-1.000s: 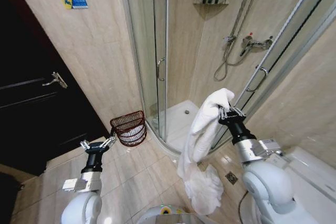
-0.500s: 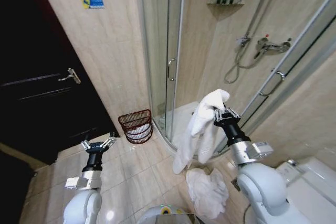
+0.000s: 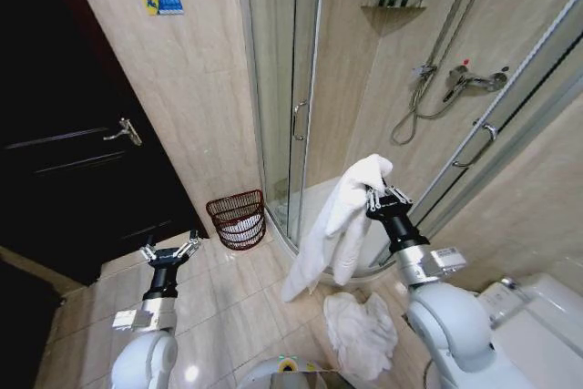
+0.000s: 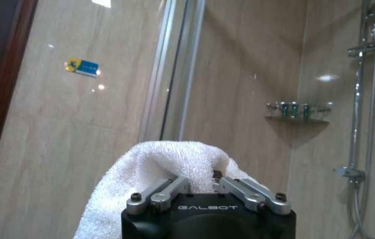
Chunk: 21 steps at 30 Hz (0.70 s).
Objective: Discard the used towel into the hamper.
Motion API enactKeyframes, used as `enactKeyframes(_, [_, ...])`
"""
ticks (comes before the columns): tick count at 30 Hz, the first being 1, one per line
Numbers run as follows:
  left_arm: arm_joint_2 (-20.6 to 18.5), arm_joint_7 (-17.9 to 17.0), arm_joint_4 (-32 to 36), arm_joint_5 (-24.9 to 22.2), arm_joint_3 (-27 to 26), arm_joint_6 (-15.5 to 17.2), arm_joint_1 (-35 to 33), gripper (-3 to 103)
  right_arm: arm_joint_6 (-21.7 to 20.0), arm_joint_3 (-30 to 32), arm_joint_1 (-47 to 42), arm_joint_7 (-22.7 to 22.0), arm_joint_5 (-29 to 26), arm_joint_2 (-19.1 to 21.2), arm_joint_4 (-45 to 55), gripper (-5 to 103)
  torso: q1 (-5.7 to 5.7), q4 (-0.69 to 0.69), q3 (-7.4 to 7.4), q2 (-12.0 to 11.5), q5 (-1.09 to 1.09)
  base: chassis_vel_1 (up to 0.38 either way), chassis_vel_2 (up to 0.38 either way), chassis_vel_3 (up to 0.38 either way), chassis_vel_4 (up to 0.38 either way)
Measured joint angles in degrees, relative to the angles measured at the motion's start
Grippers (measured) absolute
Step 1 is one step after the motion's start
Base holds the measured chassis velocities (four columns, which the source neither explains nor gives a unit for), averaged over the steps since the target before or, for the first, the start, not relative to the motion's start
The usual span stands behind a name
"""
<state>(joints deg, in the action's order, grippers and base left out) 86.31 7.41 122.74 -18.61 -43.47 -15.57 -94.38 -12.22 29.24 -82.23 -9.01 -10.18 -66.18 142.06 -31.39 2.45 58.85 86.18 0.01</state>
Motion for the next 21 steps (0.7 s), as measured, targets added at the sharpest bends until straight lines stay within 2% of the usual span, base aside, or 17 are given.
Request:
enactKeyframes(4, [0.33, -0.14, 0.24, 0.43, -0.16, 0.09, -0.29, 100, 0.45, -0.41, 0.27, 0.07, -0.08, 0.09, -0.41, 9, 0.00, 0.01, 0.00, 0.00, -0.05, 0.164, 0.130, -0.124, -0.134])
enactKeyframes(6, [0.67, -0.22, 0.49, 0.76, -0.32, 0.13, -0.47, 100, 0.58, -0.59, 0.41, 0.21, -0.18, 0.27, -0.67, 9, 0.01, 0.01, -0.01, 0.01, 0.00, 0.157, 0.163, -0.148, -0.151])
enactKeyframes(21, [3.06, -0.40, 1.46, 2.13, -0.11, -0.02, -0.93, 100, 0.89, -2.03, 2.42, 0.17, -1.42, 1.76, -2.18, 9, 0.00, 0.00, 0.00, 0.00, 0.00, 0.121, 0.129, -0.128, -0.131])
